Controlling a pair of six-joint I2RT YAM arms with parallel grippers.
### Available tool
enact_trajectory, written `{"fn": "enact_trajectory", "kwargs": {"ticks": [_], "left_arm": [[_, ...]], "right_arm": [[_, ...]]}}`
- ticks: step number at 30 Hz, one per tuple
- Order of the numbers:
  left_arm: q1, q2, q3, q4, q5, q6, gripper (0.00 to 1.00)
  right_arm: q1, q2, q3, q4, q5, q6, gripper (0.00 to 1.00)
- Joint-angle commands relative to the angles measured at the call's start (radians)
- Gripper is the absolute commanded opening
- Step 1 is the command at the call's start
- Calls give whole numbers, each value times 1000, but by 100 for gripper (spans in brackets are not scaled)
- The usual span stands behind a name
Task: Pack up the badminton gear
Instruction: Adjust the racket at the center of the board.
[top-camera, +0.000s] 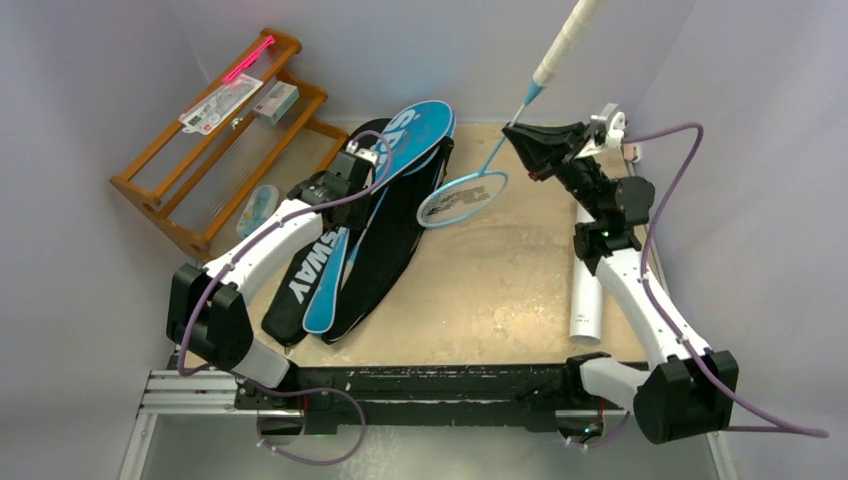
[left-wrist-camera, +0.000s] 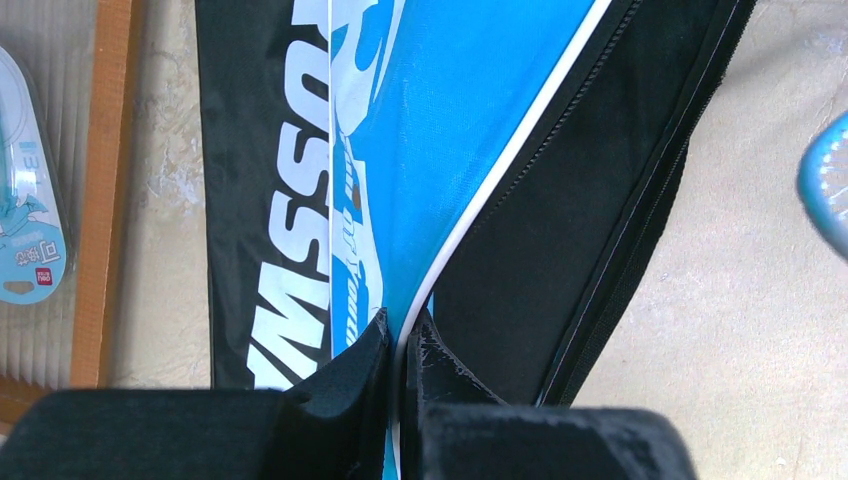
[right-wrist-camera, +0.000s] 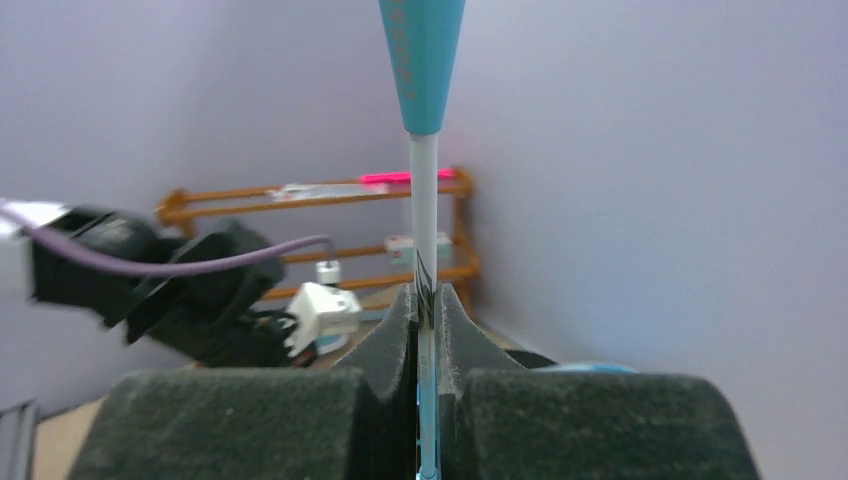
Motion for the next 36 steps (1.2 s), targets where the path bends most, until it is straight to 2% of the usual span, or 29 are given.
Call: {"fn": "enact_trajectory", "kwargs": {"ticks": [1, 3, 6, 7, 9, 10, 11, 13, 14, 16, 18, 21, 24, 31, 36], "left_arm": [[10, -10, 39, 28, -5, -10, 0], [11, -9, 37, 29, -5, -11, 0], [11, -8, 37, 28, -5, -11, 0], [11, -9, 38, 29, -5, -11, 0], [12, -7, 38, 28, -5, -11, 0], [12, -7, 39, 28, -6, -11, 0], [12, -6, 38, 28, -7, -11, 0], [12, -6, 37, 28, -11, -11, 0], [12, -6, 37, 28, -11, -13, 0], [13, -3, 38, 28, -13, -11, 0], [13, -3, 38, 27, -14, -11, 0], [16, -3, 37, 29, -14, -12, 0], [16, 0, 37, 28, -14, -12, 0], [18, 3, 39, 27, -14, -13, 0], [19, 4, 38, 26, -11, -14, 0]], "right_arm": [[9, 40, -44, 506, -323, 94, 0], [18, 71, -47, 629, -451, 122, 0], [45, 97, -4, 643, -647, 161, 0], [71, 93, 8, 605, -747, 114, 0], [123, 49, 3, 460, -828, -81, 0], [146, 12, 1, 299, -821, -232, 0], [167, -26, 26, 77, -794, -450, 0], [249, -84, 148, -606, -662, -1007, 0], [311, -73, 208, -834, -591, -1178, 0], [390, -30, 306, -1123, -482, -1368, 0], [437, 0, 359, -1304, -454, -1496, 0], [518, 1, 352, -1407, -411, -1629, 0], [600, 0, 337, -1447, -335, -1685, 0], [763, 105, 383, -1594, 55, -1682, 0], [794, 192, 408, -1674, 94, -1673, 0]]}}
